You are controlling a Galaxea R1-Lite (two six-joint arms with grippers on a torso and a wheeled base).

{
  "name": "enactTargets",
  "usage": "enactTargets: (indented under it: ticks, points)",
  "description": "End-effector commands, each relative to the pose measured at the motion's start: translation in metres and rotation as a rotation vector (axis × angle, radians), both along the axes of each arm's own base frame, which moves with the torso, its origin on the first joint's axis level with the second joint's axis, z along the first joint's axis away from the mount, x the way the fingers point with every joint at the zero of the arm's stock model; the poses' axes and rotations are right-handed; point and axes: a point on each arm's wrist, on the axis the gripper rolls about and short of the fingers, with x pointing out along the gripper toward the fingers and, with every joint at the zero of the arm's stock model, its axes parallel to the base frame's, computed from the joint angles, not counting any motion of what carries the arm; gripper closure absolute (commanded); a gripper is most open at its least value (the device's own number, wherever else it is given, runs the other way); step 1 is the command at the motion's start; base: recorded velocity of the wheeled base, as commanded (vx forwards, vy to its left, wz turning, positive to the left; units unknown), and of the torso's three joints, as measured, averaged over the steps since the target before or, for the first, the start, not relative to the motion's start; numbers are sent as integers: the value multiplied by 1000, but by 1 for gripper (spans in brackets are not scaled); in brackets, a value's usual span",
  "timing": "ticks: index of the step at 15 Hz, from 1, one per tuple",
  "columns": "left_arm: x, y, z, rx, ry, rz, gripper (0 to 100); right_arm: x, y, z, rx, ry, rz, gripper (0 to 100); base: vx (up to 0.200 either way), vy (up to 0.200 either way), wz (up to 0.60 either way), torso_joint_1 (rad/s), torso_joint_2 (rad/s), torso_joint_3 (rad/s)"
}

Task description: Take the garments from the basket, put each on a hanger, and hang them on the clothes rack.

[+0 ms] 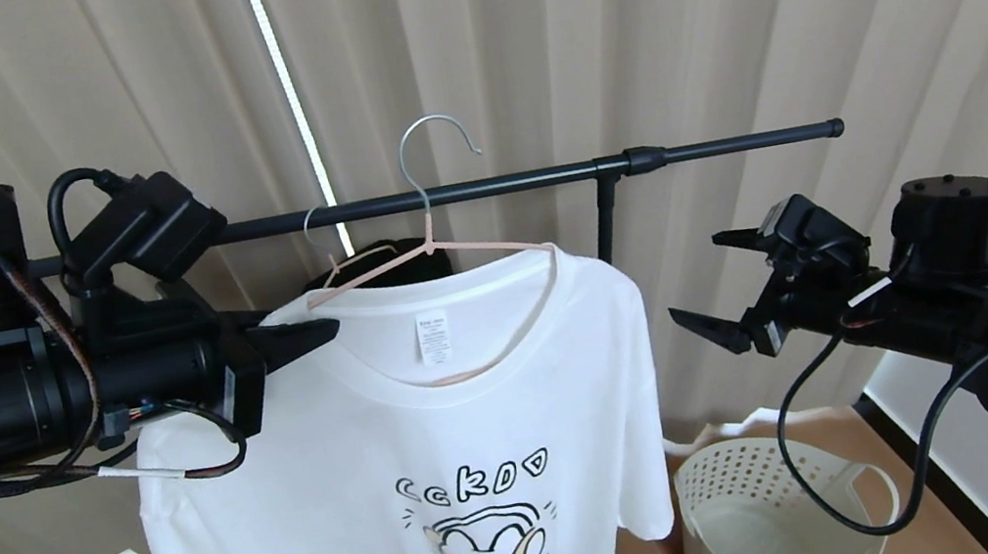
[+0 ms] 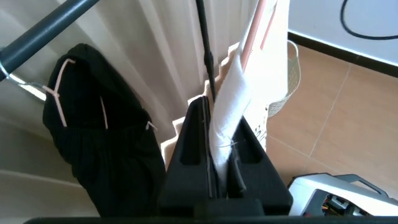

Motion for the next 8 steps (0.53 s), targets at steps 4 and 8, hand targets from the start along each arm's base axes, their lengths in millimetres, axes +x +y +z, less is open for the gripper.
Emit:
enactTargets:
  ticks: [4,8]
  points:
    - [24,-8,-19,2,52,103,100,0,0,2,1,-9,1,0,0,0,0,0,0,0]
    - [43,-27,-32,-4,65,236,100,0,0,2,1,-9,1,0,0,0,0,0,0,0]
